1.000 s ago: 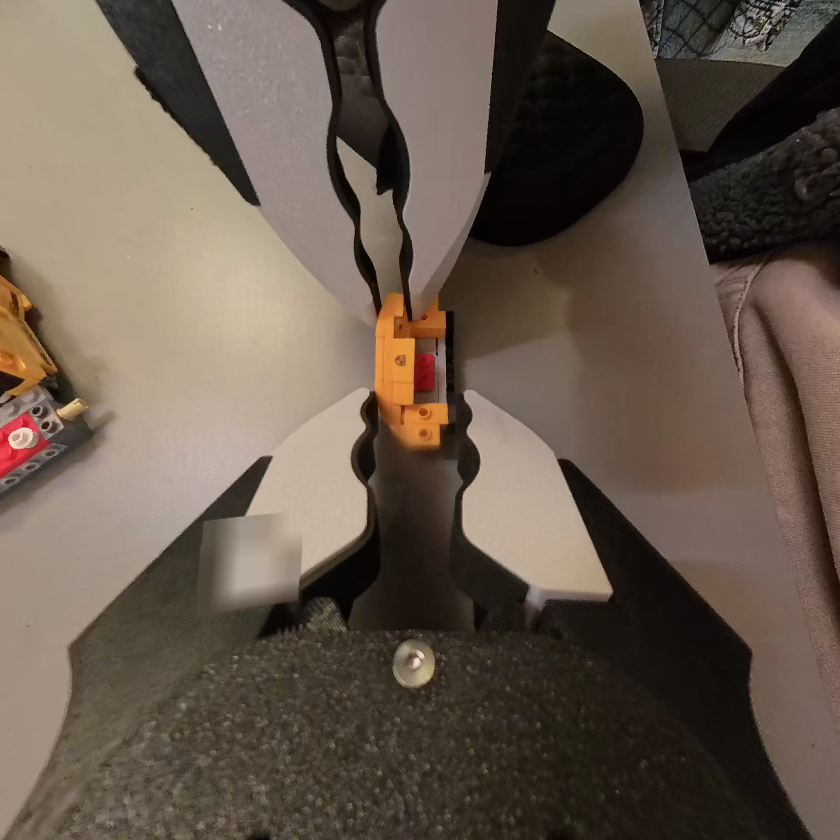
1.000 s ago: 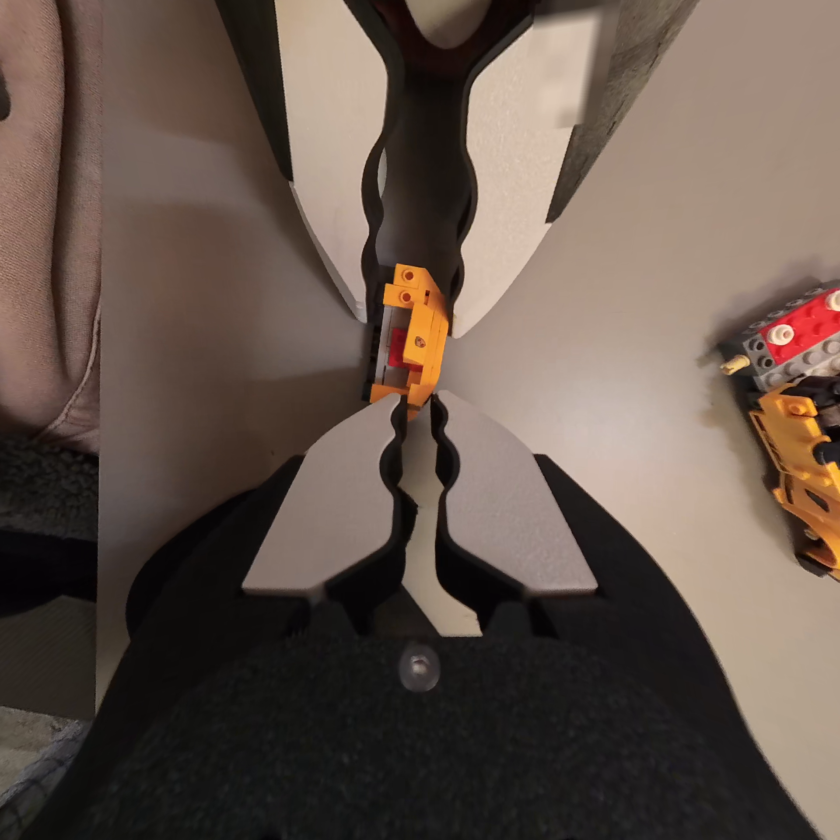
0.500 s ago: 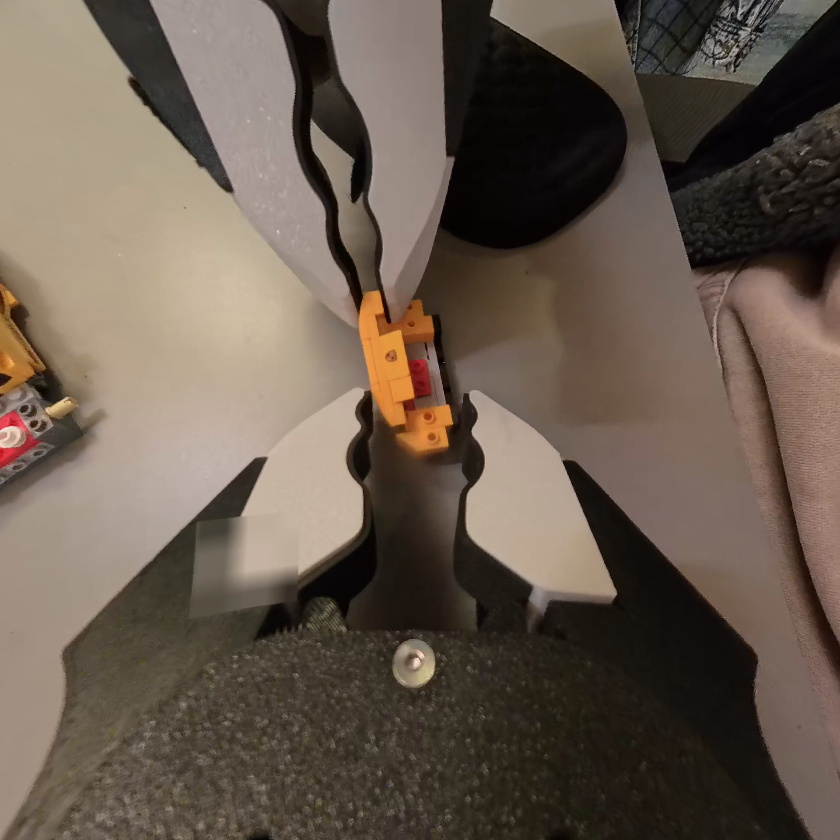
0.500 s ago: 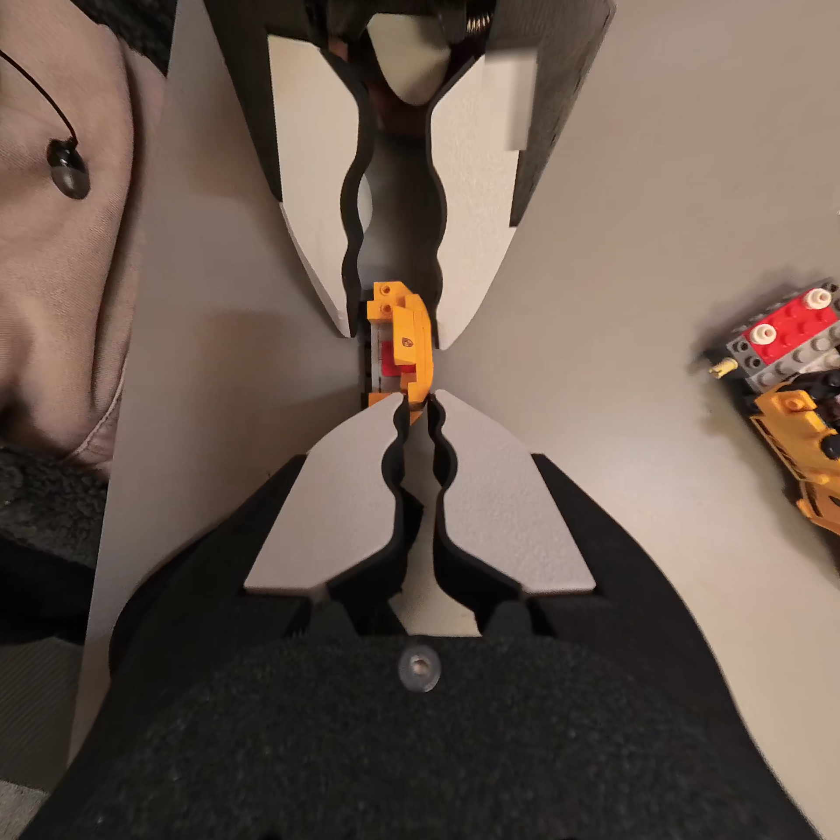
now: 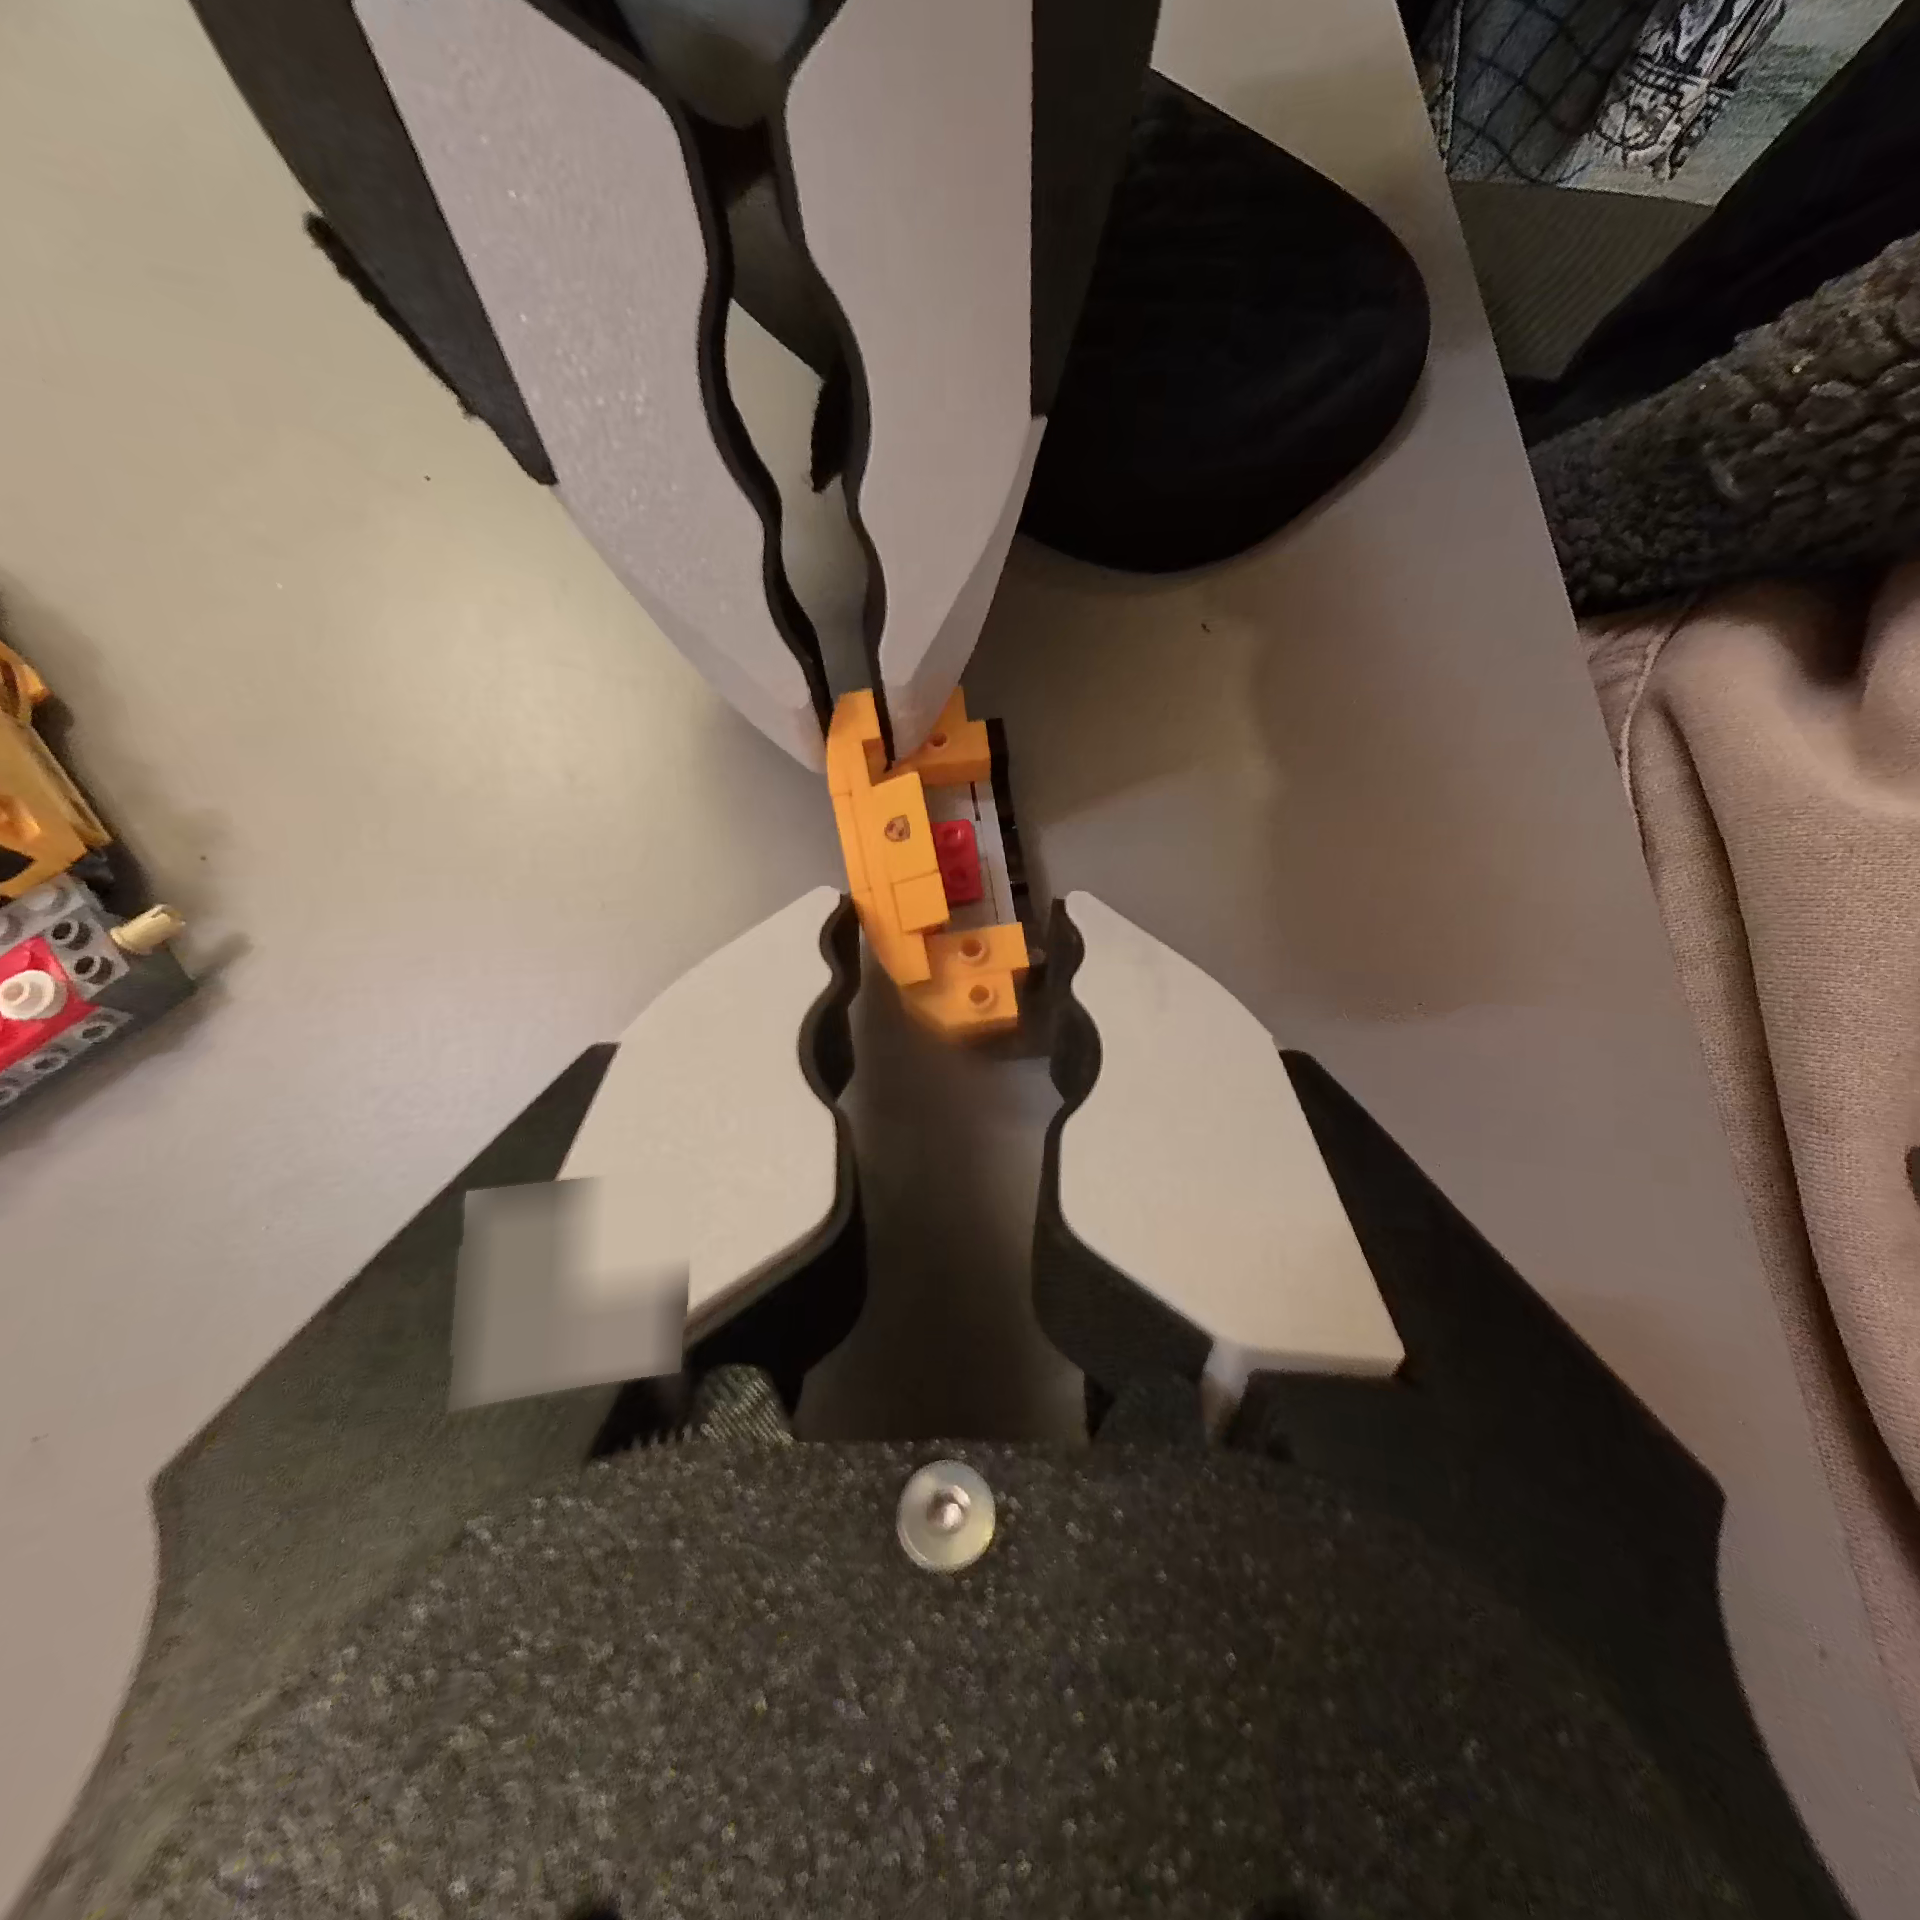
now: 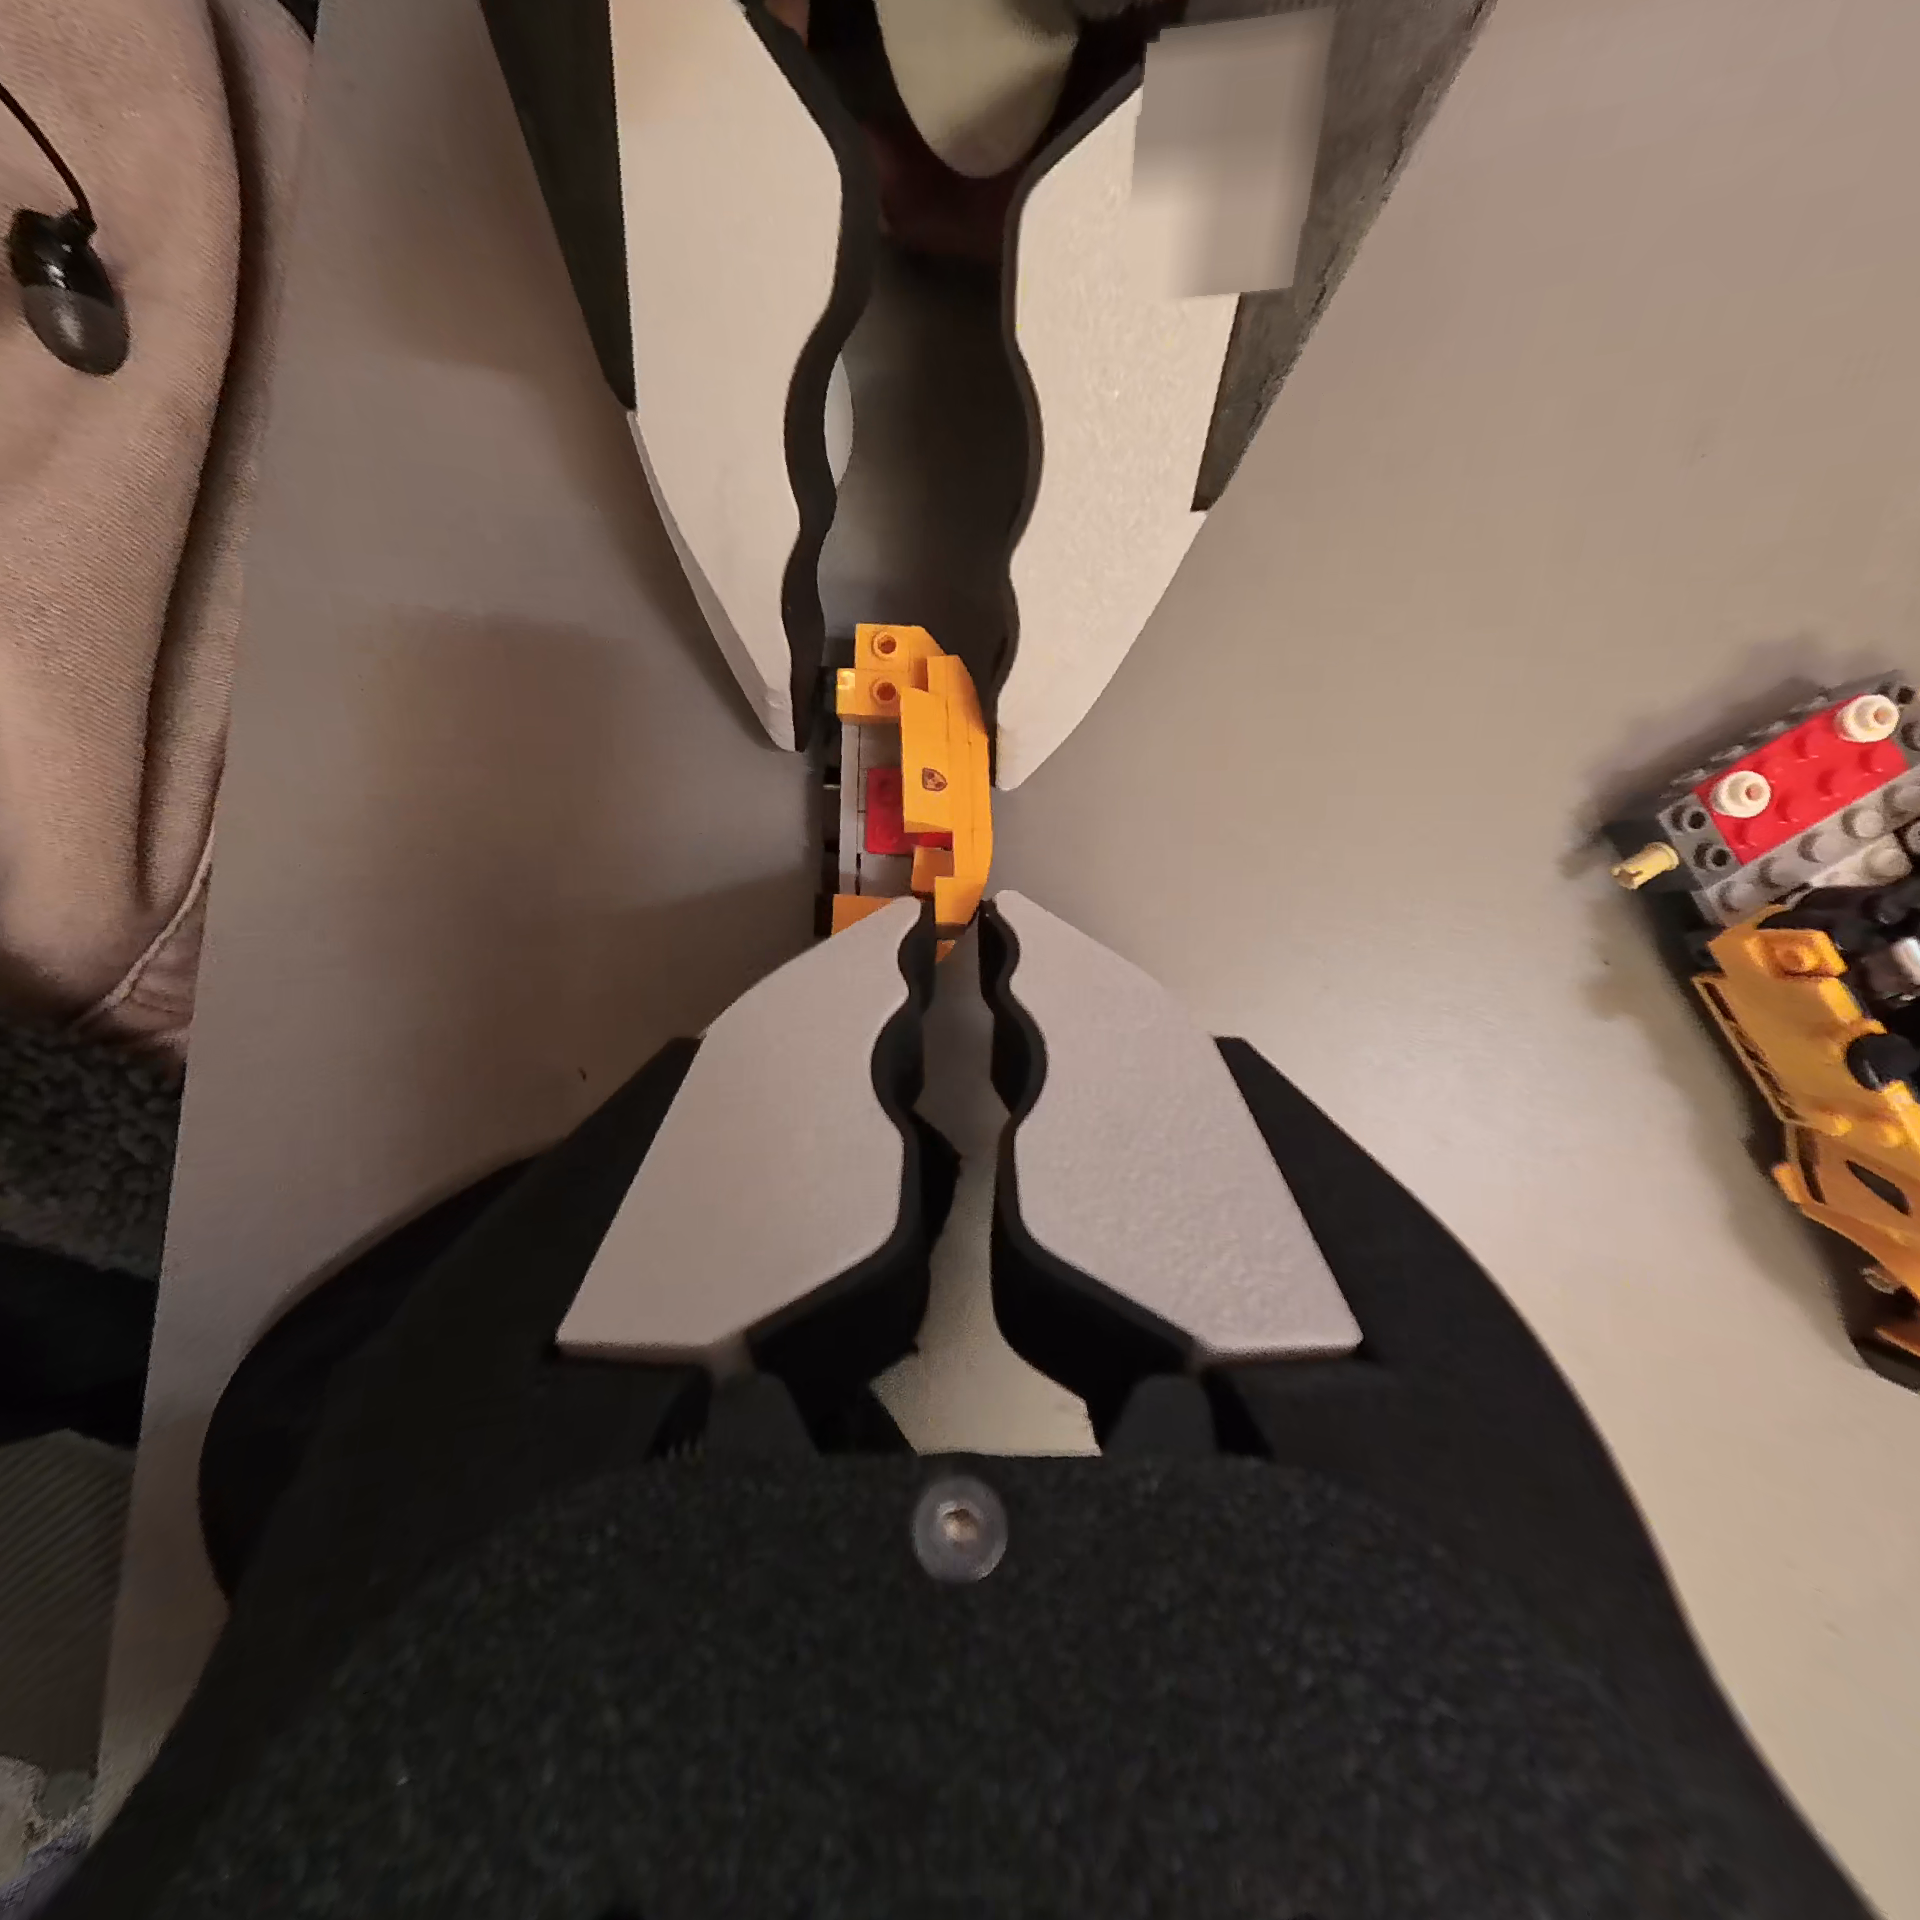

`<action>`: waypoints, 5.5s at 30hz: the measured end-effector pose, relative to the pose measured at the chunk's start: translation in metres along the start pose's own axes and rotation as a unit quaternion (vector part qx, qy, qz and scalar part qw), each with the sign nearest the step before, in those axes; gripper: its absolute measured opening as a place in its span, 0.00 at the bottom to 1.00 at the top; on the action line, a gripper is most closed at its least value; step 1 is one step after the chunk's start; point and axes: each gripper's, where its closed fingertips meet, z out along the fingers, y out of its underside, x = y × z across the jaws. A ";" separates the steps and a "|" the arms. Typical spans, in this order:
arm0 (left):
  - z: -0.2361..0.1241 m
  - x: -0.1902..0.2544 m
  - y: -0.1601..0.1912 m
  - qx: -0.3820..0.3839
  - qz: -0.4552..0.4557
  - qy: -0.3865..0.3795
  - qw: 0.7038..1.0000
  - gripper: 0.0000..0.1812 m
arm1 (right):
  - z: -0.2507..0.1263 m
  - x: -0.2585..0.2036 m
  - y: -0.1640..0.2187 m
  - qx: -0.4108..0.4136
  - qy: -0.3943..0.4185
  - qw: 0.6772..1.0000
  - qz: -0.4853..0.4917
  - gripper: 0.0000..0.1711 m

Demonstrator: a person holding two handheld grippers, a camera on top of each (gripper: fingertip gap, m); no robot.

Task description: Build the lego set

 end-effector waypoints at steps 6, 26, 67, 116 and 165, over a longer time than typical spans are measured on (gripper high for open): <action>0.000 0.001 0.001 -0.004 0.002 0.000 1.000 0.19 | -0.002 0.000 0.002 -0.023 -0.005 1.000 -0.006 0.06; -0.010 -0.001 -0.006 0.027 -0.039 0.016 0.999 0.18 | -0.003 0.000 -0.004 0.022 -0.014 0.999 0.035 0.04; 0.004 0.001 0.003 -0.015 0.000 -0.010 1.000 0.19 | -0.006 0.001 0.016 -0.076 0.003 0.995 0.059 0.04; 0.018 0.000 -0.003 -0.018 0.046 -0.027 0.998 0.19 | -0.008 -0.021 0.014 0.011 -0.106 0.986 0.127 0.12; 0.013 0.006 -0.001 -0.017 0.055 -0.031 0.998 0.19 | 0.006 -0.023 0.004 0.027 -0.042 0.981 0.185 0.15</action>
